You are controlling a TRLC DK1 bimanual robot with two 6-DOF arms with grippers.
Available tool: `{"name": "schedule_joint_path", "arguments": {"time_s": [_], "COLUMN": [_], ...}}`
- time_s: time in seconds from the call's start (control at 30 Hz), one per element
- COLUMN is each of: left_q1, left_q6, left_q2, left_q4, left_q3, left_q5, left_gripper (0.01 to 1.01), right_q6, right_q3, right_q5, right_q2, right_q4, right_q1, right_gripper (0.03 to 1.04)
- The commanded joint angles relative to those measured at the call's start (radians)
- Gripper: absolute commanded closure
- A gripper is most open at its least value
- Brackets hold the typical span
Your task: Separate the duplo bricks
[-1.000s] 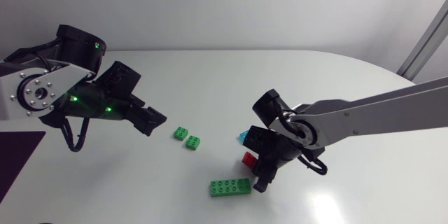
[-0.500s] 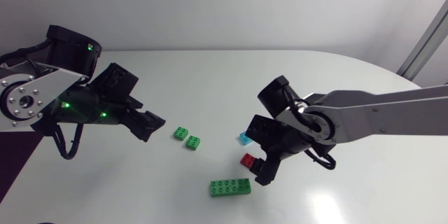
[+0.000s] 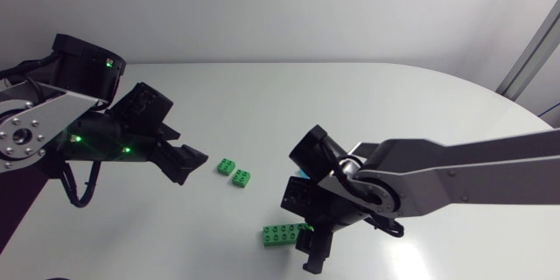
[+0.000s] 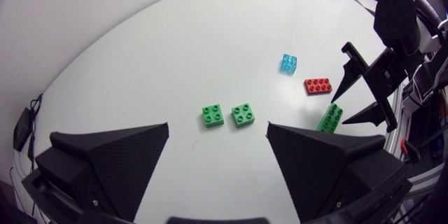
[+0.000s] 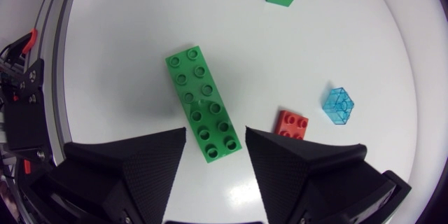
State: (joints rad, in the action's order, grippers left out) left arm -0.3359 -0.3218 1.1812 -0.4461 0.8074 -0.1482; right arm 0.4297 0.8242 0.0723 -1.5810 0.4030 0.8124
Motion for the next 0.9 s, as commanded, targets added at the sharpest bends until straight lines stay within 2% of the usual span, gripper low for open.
{"name": "schedule_joint_path", "arguments": {"time_s": [0.0, 0.17, 0.47, 0.67, 0.7, 0.87], "left_q1": [-0.003, -0.003, -0.005, 0.0, 0.001, 0.011], "left_q6": [-0.008, -0.006, 0.0, 0.0, 0.0, 0.001], "left_q2": [-0.018, -0.029, -0.029, -0.038, -0.04, -0.043], "left_q4": [-0.013, -0.017, -0.02, -0.031, -0.031, -0.031], "left_q3": [-0.027, -0.028, -0.02, -0.014, -0.014, -0.011], "left_q5": [0.01, 0.01, 0.01, 0.012, 0.012, 0.012], "left_gripper": [0.051, 0.051, 0.051, 0.051, 0.051, 0.051], "right_q6": [-0.019, -0.02, -0.022, -0.022, -0.023, -0.043], "right_q3": [0.0, 0.024, 0.125, 0.15, 0.141, 0.064], "right_q5": [0.004, 0.015, 0.04, 0.053, 0.053, 0.043], "right_q2": [-0.048, -0.089, -0.189, -0.152, -0.125, 0.082], "right_q4": [-0.003, -0.006, -0.007, 0.025, 0.028, 0.036], "right_q1": [0.008, 0.019, 0.044, 0.044, 0.041, 0.021], "right_gripper": [0.68, 0.78, 0.78, 0.78, 0.76, 0.4]}}
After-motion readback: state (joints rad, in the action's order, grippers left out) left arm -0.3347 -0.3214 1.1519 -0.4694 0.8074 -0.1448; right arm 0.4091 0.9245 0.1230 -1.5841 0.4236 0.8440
